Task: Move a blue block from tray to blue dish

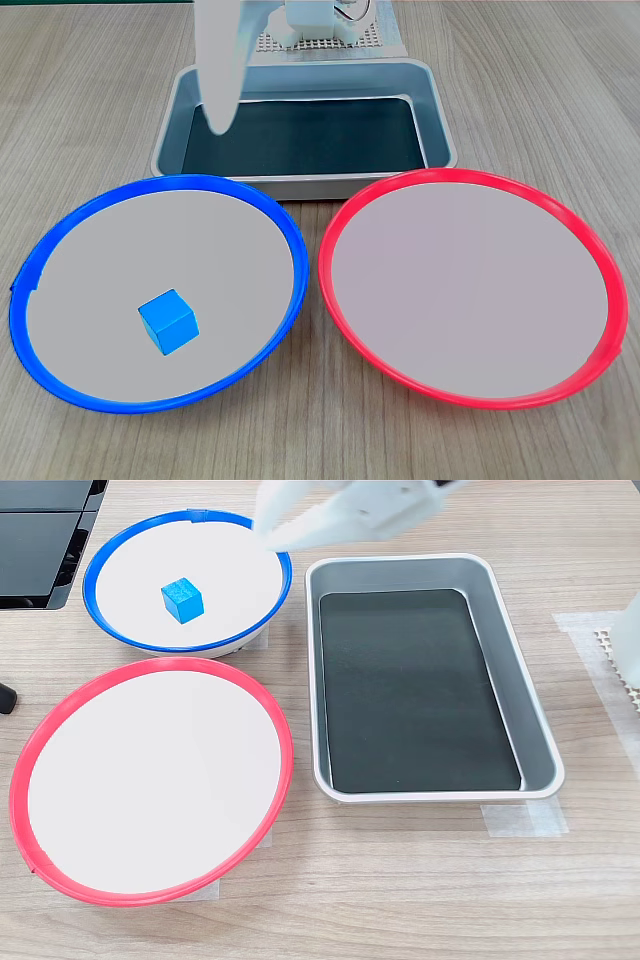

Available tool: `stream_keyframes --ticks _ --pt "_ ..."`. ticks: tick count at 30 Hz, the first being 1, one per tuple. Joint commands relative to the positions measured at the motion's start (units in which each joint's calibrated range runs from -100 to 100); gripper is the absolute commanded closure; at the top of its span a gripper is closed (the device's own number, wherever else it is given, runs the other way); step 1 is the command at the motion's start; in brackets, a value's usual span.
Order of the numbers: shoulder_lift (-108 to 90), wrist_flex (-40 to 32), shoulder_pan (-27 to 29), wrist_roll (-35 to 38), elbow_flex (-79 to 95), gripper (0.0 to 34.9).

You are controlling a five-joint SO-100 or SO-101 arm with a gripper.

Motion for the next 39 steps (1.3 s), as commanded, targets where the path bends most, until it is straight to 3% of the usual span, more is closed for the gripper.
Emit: stream_keyframes --ticks 1,7,15,39 --pt "-27.0 1.2 -2.6 -1.6 22.0 34.7" --pt "-53.4 11.5 -2.6 -2.3 41.6 34.8" --pt "-69.9 30.0 -2.4 -4.6 42.6 34.8" --pt "-70.5 30.7 -2.5 -4.4 42.6 34.6"
